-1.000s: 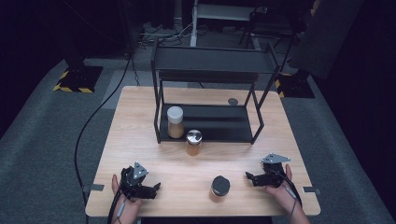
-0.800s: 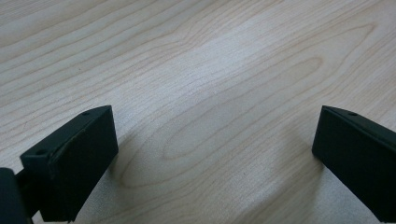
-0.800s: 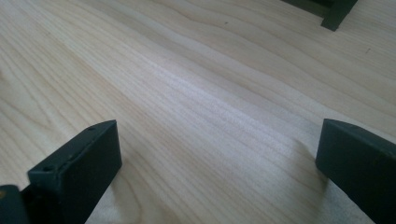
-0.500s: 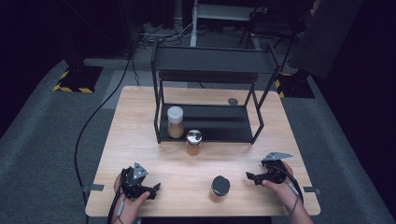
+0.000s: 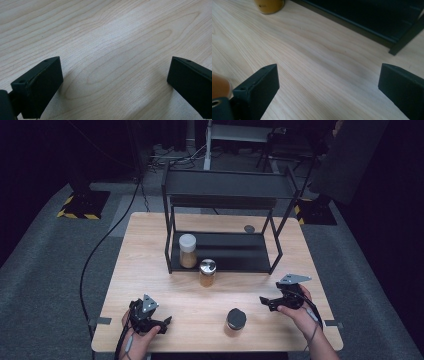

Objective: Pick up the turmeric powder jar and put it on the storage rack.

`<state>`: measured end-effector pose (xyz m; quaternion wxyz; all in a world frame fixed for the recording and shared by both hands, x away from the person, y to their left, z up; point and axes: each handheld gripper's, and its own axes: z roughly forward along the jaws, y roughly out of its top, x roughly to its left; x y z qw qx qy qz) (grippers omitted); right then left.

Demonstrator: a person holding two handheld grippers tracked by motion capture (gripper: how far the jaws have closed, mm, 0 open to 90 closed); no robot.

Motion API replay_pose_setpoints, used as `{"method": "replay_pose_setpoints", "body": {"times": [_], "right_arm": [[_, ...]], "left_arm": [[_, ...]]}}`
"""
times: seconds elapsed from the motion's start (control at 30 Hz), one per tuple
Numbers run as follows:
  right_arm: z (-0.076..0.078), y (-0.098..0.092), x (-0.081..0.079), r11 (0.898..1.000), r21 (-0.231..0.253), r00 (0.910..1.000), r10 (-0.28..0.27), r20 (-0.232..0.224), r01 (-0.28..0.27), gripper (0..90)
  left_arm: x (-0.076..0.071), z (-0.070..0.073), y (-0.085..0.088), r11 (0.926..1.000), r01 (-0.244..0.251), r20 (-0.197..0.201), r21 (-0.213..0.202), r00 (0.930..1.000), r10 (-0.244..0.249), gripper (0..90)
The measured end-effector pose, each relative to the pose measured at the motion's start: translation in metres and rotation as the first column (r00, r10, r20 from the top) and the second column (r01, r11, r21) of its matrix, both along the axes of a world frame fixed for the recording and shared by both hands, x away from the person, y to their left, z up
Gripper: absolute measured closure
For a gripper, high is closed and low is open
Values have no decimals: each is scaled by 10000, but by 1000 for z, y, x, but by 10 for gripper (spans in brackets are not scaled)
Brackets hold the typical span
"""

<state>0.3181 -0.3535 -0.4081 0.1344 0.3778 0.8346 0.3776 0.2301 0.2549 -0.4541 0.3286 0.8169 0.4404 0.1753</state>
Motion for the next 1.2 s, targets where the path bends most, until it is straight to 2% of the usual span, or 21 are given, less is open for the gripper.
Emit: {"method": "replay_pose_setpoints", "body": {"times": [0.4,0.87,1.2], "right_arm": [[22,18,6,9980,210,9962,581,656,-596,41],[43,38,20,9943,243,9902,1014,963,-1042,42],[50,56,33,9889,327,9840,1403,1100,-1447,43]], "left_arm": [[-1,0,-1,10000,-95,7,-10,10000,95,0],[-2,-1,-2,9999,-172,29,-15,9998,172,0],[-3,-1,-2,9998,-174,34,-15,9998,174,0]]}}
